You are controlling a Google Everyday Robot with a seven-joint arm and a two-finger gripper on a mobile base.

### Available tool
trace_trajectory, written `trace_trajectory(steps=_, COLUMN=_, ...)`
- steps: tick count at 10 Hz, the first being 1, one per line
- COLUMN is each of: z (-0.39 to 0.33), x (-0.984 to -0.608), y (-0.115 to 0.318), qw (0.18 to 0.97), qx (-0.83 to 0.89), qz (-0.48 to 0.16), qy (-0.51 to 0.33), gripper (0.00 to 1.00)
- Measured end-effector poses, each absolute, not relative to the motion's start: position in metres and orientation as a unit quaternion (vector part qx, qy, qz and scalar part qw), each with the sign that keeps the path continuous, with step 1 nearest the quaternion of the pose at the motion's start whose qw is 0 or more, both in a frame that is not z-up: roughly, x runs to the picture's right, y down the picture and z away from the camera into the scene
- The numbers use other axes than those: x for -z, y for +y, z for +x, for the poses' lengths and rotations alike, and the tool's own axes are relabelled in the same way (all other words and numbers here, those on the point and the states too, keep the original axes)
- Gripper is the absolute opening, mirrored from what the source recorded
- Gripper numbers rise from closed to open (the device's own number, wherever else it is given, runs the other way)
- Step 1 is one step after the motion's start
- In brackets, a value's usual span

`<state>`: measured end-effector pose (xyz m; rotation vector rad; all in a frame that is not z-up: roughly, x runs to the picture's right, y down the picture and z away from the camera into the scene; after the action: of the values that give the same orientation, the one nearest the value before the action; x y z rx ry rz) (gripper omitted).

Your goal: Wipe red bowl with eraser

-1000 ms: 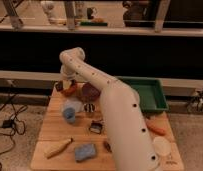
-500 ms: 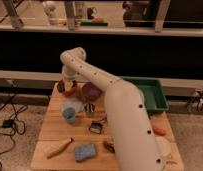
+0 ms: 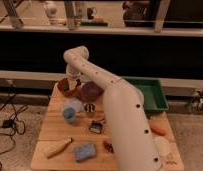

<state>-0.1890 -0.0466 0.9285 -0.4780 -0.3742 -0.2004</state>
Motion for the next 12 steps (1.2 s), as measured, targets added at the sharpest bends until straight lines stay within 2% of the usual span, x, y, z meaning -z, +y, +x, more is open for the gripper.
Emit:
trace_trajectory(steps=6, z=-0.195, x=-0.973, y=-0.048, qw=0.950, qx=0.093, qz=-0.246, qy=-0.167, gripper=0.00)
trace_trajectory(steps=12, z=-0.236, x=-0.970, y=-0.083, qw=0.952, qx=0.127, qz=-0.216, qy=-0.176, gripper=0.00)
